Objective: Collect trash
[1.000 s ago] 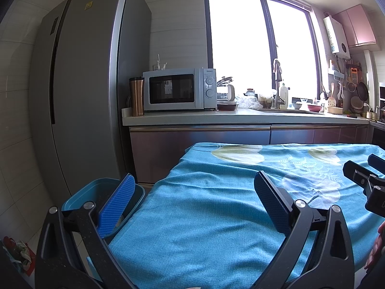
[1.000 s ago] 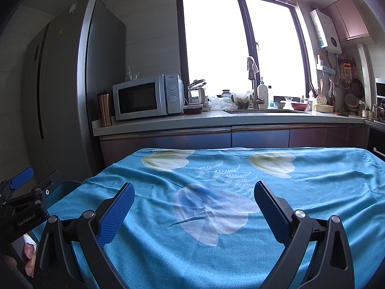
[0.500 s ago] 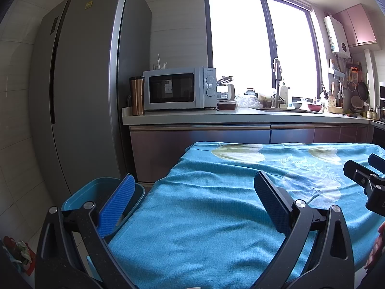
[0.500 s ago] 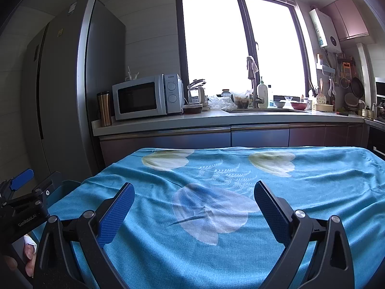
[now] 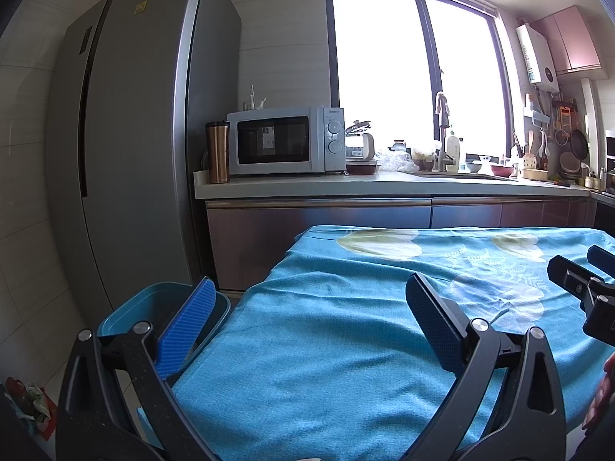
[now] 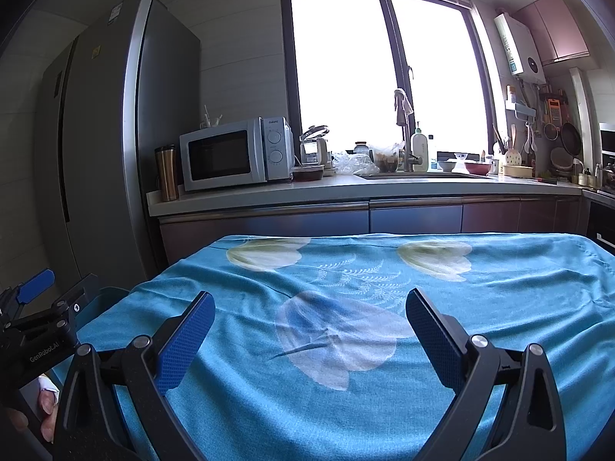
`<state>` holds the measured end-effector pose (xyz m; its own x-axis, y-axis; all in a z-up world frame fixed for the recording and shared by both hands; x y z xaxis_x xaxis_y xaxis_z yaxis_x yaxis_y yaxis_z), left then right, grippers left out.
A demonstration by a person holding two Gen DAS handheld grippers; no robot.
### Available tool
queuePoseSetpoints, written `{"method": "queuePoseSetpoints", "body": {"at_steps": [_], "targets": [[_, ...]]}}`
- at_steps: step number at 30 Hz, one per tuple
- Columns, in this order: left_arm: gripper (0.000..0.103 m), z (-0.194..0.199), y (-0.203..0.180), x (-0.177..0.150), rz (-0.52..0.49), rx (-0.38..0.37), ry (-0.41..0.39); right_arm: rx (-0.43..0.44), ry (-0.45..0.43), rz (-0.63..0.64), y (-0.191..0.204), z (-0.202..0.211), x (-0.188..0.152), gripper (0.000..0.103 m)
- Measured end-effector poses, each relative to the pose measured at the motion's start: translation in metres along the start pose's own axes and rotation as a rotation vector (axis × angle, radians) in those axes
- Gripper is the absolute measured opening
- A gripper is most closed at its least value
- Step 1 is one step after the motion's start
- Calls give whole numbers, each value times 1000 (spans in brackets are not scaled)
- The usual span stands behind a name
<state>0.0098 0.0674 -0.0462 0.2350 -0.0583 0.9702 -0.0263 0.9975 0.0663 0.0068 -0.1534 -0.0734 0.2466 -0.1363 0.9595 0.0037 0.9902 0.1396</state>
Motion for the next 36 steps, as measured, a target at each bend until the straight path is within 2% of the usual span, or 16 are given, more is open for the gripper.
{"method": "queuePoseSetpoints", "body": {"at_steps": [26,33,36], "targets": [[97,-2,1,3,-3,-15,-3,1,-3,-3,-1,-1,1,96],[97,-17,-1,5,10,-59,69,3,23,-3,-9,-4,5,96],[97,-35,-8,6,13,-143,143,-5,86,-6,-23,-12,6,96]]}}
Point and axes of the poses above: each gripper's, at about its wrist camera, not at the fingertips, and z roughly against the way its jaws point, y to its left, x to its top, the point moved 3 cm from there along -z, roughly the way its jaws point, and after that the axes turned 2 degrees about -z, right-handed, at the moved point
